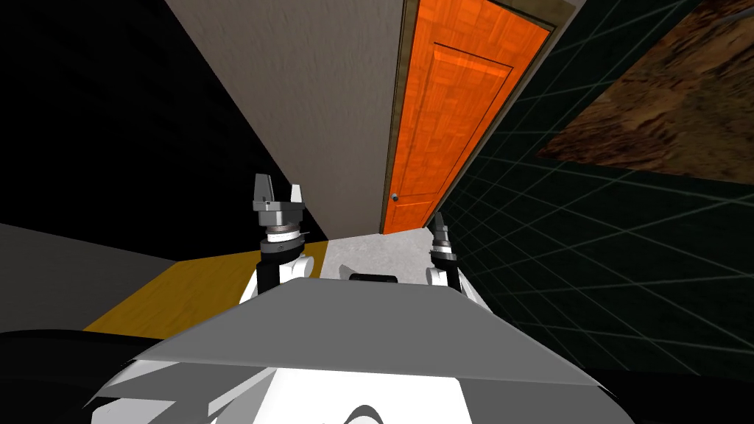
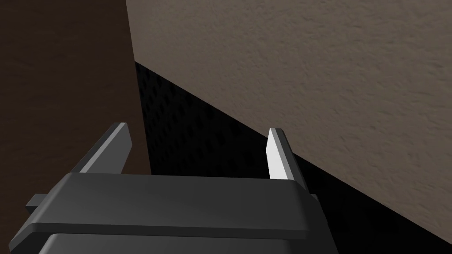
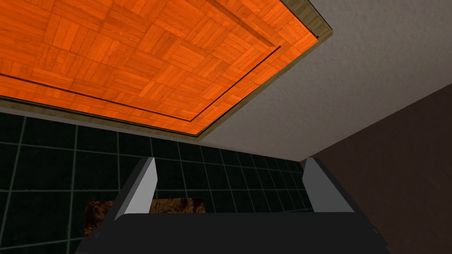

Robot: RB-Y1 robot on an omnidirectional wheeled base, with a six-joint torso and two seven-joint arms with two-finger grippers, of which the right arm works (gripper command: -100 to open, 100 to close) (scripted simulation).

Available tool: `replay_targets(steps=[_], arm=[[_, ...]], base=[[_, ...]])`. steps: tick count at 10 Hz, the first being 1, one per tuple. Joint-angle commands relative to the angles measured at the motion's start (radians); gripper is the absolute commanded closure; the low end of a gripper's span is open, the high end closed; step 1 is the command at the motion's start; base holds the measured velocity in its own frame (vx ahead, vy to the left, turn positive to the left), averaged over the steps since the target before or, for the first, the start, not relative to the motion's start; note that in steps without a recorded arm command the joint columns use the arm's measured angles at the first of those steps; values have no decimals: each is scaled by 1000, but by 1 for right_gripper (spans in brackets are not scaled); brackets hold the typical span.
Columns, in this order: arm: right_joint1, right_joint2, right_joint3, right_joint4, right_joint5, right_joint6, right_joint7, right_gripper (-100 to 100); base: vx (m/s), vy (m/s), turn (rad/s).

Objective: Pull the door open

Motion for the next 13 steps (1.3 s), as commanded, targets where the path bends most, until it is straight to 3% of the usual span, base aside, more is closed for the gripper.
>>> replay_targets(steps=[1,13], arm=[[-4,-11,-3,35,7,-17,22,-100],[-56,-73,-6,321,72,-140,200,-100]], base=[[92,20,15],[100,19,17]])
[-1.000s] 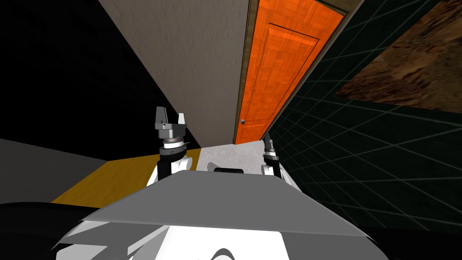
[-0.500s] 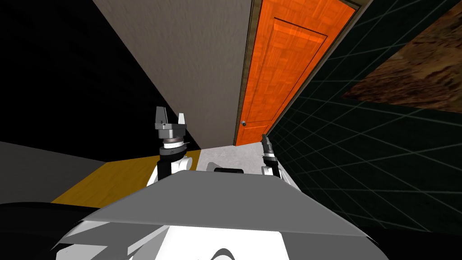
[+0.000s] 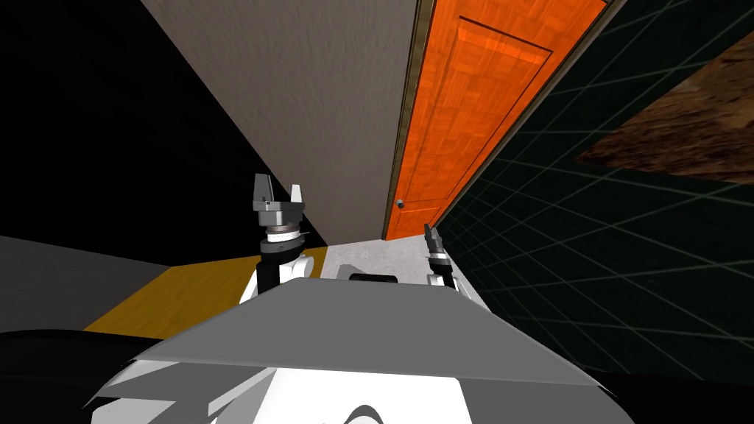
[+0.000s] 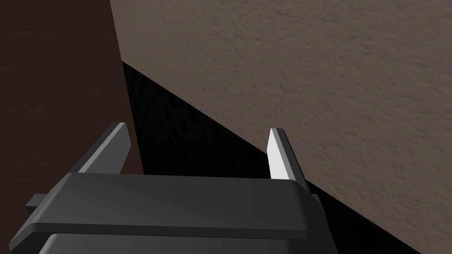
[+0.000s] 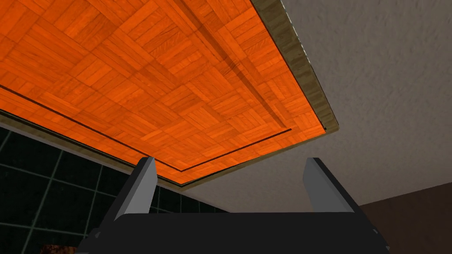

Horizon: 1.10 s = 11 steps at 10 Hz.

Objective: Pull the door open

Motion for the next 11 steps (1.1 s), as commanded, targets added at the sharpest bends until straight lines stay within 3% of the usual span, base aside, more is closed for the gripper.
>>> replay_targets(steps=[1,11], arm=[[-11,-6,1,47,10,-22,29,-100],[-55,-54,-2,288,65,-125,180,-100]], base=[[99,16,17],[101,15,17]])
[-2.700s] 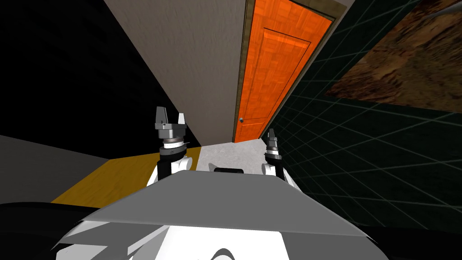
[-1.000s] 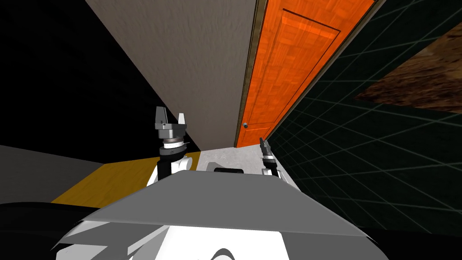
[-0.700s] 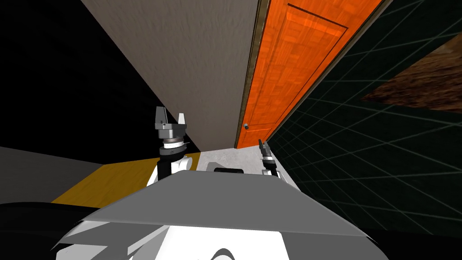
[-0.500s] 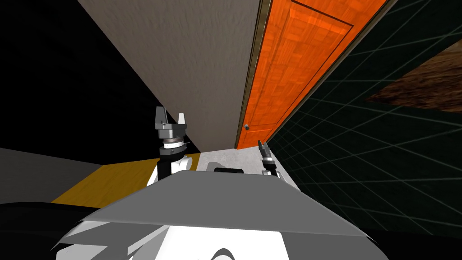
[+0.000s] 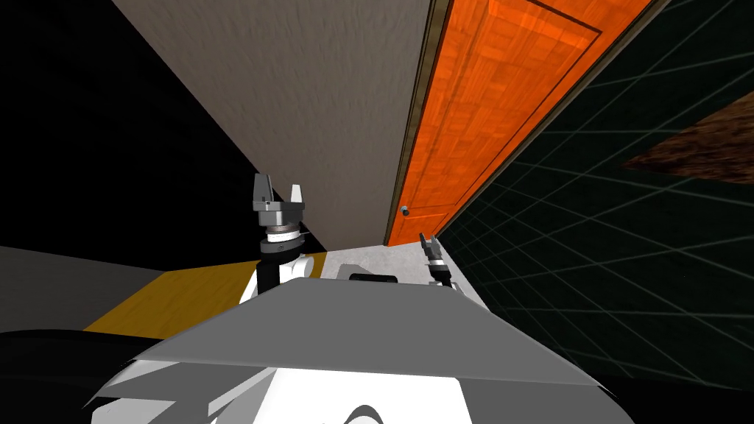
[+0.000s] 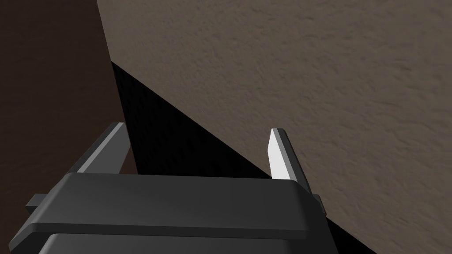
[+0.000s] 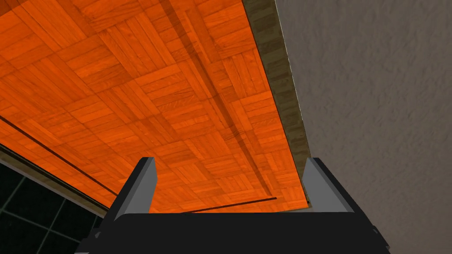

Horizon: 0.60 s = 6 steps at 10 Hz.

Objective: Pull the door open

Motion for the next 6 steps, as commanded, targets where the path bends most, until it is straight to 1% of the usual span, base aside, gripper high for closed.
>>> replay_targets(steps=[1,6], arm=[[-5,-7,0,33,9,-15,26,-100],[-25,-29,-1,144,35,-63,95,-100]], base=[[99,15,12],[99,14,15]])
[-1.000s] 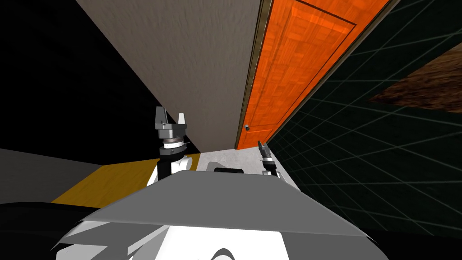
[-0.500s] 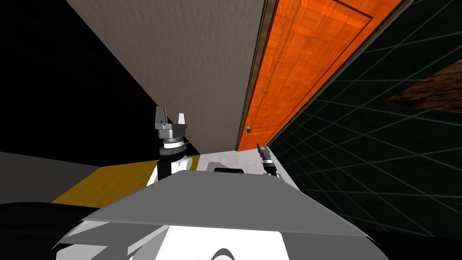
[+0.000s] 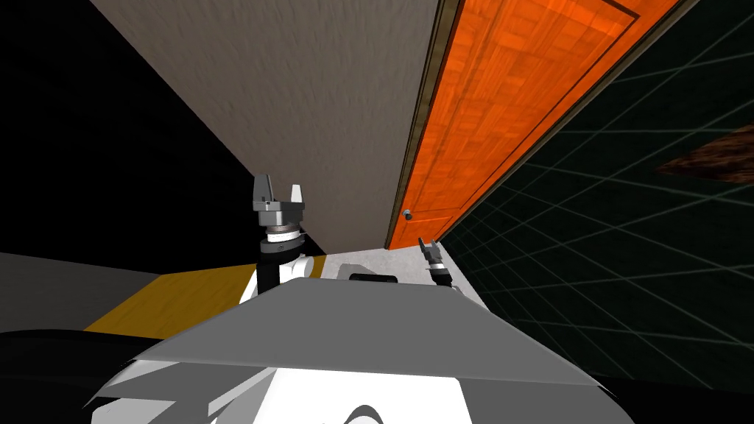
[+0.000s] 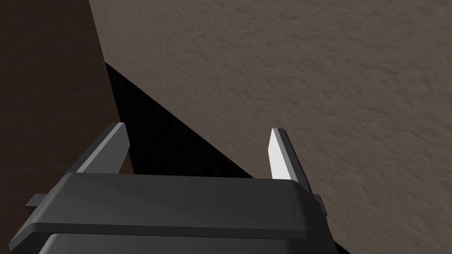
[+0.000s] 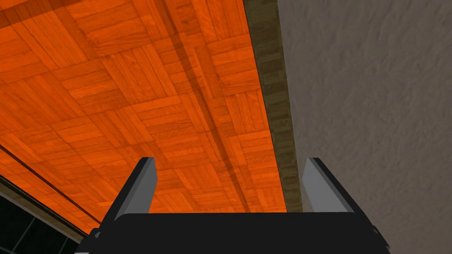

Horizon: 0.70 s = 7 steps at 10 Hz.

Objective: Pull the door open

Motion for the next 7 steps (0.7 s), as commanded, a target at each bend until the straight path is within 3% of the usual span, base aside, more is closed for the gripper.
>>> replay_targets(steps=[1,7], arm=[[-6,-6,0,33,8,-14,24,-100],[-28,-29,-1,151,35,-65,97,-100]], base=[[93,22,19],[98,5,15]])
